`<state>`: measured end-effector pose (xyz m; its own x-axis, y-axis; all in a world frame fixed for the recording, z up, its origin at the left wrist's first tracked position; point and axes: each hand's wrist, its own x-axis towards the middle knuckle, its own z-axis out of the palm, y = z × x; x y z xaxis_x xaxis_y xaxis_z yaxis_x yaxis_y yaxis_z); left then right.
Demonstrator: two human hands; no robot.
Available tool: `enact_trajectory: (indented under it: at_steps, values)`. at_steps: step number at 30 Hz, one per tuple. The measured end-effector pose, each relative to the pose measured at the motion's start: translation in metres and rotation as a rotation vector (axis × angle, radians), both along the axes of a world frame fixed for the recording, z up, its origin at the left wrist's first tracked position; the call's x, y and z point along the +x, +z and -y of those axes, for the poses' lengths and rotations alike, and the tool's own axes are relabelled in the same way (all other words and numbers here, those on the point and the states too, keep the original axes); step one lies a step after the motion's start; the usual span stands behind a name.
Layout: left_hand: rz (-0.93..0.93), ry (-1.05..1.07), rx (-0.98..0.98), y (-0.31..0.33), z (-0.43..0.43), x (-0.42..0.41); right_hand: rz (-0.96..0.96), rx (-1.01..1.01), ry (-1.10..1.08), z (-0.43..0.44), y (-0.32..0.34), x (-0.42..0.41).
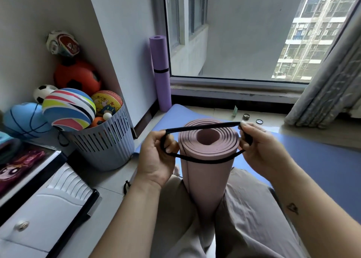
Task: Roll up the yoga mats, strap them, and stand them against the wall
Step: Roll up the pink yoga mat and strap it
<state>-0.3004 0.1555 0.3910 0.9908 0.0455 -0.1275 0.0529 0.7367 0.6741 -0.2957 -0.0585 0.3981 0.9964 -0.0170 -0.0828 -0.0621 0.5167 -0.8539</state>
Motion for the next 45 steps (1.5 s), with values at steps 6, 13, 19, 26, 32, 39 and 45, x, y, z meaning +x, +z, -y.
enact_trajectory:
  at_steps: [6, 13, 19, 26, 32, 39, 45]
  values:
    - [0.123, -0.102, 0.142, -0.014, -0.005, 0.007, 0.047, -0.02, 0.111, 0.002, -0.012, 0.012]
    - [0.146, -0.431, 0.4, -0.002, -0.015, 0.03, -0.037, -0.214, 0.322, 0.01, 0.011, 0.033]
    - [-0.083, -0.548, 0.314, 0.01, -0.01, 0.041, -0.205, -0.248, 0.543, 0.006, 0.013, 0.041]
    - [-0.003, -0.6, 0.261, 0.004, -0.009, 0.041, -0.196, -0.177, 0.585, 0.003, 0.012, 0.047]
    - [0.024, -0.683, 0.429, 0.003, -0.012, 0.049, -0.118, -0.313, 0.637, 0.005, 0.022, 0.063]
    - [-0.115, -0.635, 0.527, 0.001, -0.01, 0.057, -0.194, -0.375, 0.656, 0.002, 0.019, 0.078]
    - [-0.31, -0.504, 0.576, -0.021, -0.011, 0.061, -0.377, -0.124, 0.54, 0.002, 0.002, 0.069]
